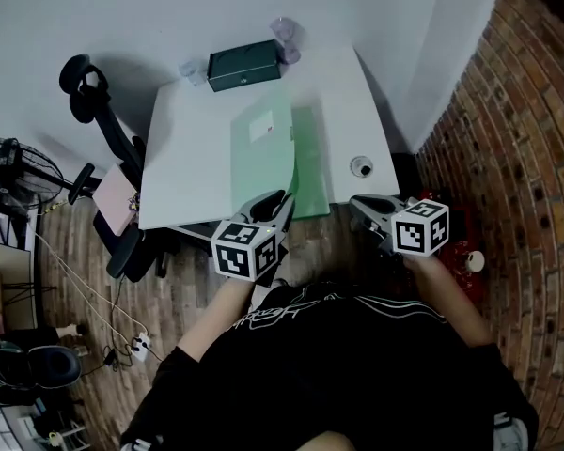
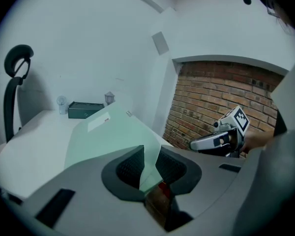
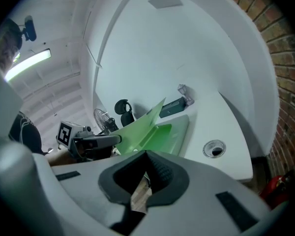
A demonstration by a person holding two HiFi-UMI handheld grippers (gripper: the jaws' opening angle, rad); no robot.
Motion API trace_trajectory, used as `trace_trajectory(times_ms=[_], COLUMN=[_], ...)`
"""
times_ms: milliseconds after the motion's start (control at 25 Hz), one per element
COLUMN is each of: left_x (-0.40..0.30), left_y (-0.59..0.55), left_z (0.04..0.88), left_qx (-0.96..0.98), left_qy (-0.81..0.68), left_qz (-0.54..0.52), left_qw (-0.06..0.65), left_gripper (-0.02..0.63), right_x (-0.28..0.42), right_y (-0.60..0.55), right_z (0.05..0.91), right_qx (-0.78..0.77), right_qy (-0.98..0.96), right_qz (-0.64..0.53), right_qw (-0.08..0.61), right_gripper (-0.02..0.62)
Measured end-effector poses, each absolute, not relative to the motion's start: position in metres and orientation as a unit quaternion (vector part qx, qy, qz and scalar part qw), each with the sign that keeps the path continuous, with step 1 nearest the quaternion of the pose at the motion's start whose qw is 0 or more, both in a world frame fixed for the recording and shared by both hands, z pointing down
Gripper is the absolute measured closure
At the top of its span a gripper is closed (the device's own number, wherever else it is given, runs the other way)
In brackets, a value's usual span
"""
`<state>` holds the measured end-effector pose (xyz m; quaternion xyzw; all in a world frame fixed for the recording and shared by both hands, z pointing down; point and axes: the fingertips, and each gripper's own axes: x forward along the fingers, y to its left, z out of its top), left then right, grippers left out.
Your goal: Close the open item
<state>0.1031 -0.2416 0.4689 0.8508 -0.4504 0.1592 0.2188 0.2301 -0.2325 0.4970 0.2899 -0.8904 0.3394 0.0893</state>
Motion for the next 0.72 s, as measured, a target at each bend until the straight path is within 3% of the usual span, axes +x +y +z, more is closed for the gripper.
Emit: trace_trajectory(times_ms=[720], left_x=[0.145], left_y=[-0.244], left_z=[0.568], left_qx=[0.825], left_qy=[-0.431], left_qz=[0.315], left_qw=[0.187], left_gripper=[0.503], right_x=[0.268], right_y=[-0.216], right_z=[0.518], right_qx=[0.318], right_qy=[-0.873], right_qz=[0.359], right_qw=[0.090], right_gripper=[0.594])
